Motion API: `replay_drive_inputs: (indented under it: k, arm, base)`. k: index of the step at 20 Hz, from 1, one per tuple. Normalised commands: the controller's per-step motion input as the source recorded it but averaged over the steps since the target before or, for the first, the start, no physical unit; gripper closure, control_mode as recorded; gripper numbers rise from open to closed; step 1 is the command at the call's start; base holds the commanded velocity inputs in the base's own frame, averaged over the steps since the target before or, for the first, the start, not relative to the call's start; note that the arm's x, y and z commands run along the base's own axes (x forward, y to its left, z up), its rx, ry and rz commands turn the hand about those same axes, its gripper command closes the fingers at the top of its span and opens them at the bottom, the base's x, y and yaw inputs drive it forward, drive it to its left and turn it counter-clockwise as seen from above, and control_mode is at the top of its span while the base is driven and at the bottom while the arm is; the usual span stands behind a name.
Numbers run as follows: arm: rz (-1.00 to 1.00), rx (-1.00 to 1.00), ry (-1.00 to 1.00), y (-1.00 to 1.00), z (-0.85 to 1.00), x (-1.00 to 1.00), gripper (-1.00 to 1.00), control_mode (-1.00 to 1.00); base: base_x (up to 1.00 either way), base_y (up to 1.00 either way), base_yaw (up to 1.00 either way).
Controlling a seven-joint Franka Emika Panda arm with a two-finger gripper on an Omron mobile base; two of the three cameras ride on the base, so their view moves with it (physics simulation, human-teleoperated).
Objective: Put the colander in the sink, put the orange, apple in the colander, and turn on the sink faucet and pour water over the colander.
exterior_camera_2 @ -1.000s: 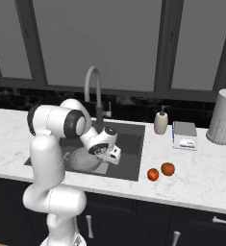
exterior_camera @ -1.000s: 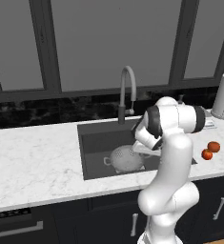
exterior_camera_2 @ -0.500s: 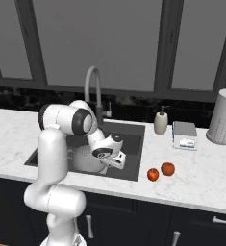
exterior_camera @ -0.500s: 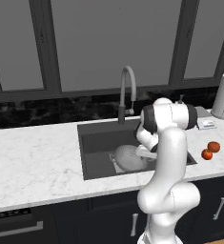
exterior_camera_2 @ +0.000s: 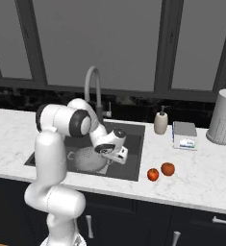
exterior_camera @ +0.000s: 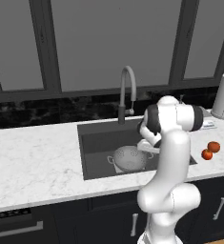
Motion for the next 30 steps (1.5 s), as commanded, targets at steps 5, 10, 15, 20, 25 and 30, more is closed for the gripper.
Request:
replay_drive_inputs:
  k: [5, 10, 15, 20, 25, 30]
  arm:
    - [0.00, 0.00, -0.20, -0.10, 0.77, -0.24, -1.00, -1.00]
    - [-0.06, 0.00, -0.18, -0.34, 0.97, -0.51, -1.00, -1.00]
    - [-0.16, 0.00, -0.06, -0.45, 1.00, -0.62, -1.00, -1.00]
    - [-0.21, -0.01, 0.08, -0.37, 1.00, -0.43, -1.00, -1.00]
    - [-0.23, 0.02, 0.49, -0.41, 1.00, -0.21, -1.00, -1.00]
    - [-0.29, 0.03, 0.60, -0.74, 0.38, -0.16, -1.00, -1.00]
  base:
    - [0.00, 0.00, 0.00]
    - [0.00, 0.00, 0.00]
    - [0.00, 0.00, 0.00]
    - [0.00, 0.00, 0.00]
    - [0.00, 0.00, 0.00]
    - [0.00, 0.00, 0.00]
